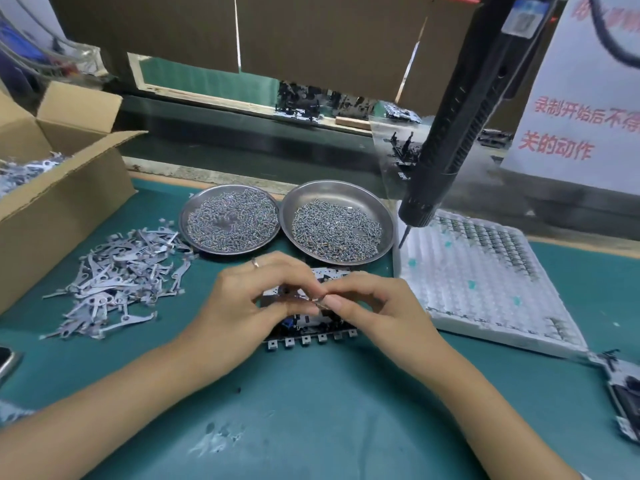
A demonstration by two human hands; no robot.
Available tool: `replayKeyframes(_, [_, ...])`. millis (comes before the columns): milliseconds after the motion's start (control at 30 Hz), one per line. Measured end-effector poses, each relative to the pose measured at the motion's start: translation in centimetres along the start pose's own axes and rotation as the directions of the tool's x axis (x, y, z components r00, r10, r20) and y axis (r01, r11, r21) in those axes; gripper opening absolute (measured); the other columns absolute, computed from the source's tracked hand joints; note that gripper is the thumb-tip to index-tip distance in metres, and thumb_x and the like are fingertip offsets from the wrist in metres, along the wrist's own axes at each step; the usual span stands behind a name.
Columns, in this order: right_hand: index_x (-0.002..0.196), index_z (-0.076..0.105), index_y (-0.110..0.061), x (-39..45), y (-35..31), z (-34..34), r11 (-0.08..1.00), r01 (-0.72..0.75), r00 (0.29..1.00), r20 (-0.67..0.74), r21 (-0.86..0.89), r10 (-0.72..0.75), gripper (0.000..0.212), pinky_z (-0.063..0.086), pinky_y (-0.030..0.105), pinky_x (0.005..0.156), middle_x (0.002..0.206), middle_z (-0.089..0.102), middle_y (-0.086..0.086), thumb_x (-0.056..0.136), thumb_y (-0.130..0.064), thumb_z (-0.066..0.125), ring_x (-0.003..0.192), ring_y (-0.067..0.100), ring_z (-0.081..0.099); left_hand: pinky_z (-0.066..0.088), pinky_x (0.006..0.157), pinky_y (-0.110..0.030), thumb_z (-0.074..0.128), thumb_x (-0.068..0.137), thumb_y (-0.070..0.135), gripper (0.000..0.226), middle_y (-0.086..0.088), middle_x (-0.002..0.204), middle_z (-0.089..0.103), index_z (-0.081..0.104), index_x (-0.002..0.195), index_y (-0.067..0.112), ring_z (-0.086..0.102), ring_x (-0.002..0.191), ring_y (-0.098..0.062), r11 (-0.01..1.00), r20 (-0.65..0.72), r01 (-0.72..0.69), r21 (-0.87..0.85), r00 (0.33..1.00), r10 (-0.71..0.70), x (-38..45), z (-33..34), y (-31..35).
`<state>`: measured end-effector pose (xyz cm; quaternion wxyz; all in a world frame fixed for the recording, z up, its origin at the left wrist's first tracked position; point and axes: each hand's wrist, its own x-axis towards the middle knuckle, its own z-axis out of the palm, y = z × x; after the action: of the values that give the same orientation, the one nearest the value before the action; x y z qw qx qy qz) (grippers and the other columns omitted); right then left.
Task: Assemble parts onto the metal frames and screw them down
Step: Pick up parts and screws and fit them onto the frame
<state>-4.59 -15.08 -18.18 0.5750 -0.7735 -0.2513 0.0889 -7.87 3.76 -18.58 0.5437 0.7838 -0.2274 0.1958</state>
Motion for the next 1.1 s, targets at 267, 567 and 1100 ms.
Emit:
replayKeyframes(267, [0.086,0.072,-0.032,0.7,-0.5,-0.4,0.994,0.062,0.991,-0.116,-0.087,-0.072,0.028,0.048,0.022,0.082,0.086,0.072,-0.007,0.080,-0.005,0.073,0.086,0.009,0.065,0.044,0.085,-0.011,0.072,0.077,0.017,0.020,0.011,0.094,0.069,0.070,0.097,0.020,0.063,0.091,-0.002,0.995,-0.056,0.020,0.094,0.998,-0.015,0.3,-0.1,1.3])
replayKeyframes(567, [0.097,0.075,-0.018,0.8,-0.2,0.2,0.931,0.177,0.971,-0.096,-0.319,-0.218,0.022,0.046,0.020,0.078,0.078,0.062,-0.018,0.079,-0.005,0.074,0.083,0.009,0.058,0.047,0.063,-0.013,0.071,0.067,0.036,0.019,0.009,0.077,0.073,0.073,0.086,0.033,0.065,0.069,-0.007,0.930,-0.030,0.367,-0.024,0.930,-0.367,0.2,-0.6,1.1])
replayKeyframes(1100, [0.098,0.075,-0.013,0.5,-0.3,-0.4,0.862,0.276,0.954,0.009,-0.424,-0.301,0.017,0.041,0.011,0.073,0.081,0.063,-0.017,0.083,-0.008,0.070,0.077,-0.001,0.056,0.044,0.056,-0.015,0.078,0.072,0.024,0.021,0.007,0.069,0.072,0.069,0.089,0.032,0.044,0.054,-0.003,0.875,0.005,0.484,0.009,0.875,-0.484,0.0,-0.8,0.7])
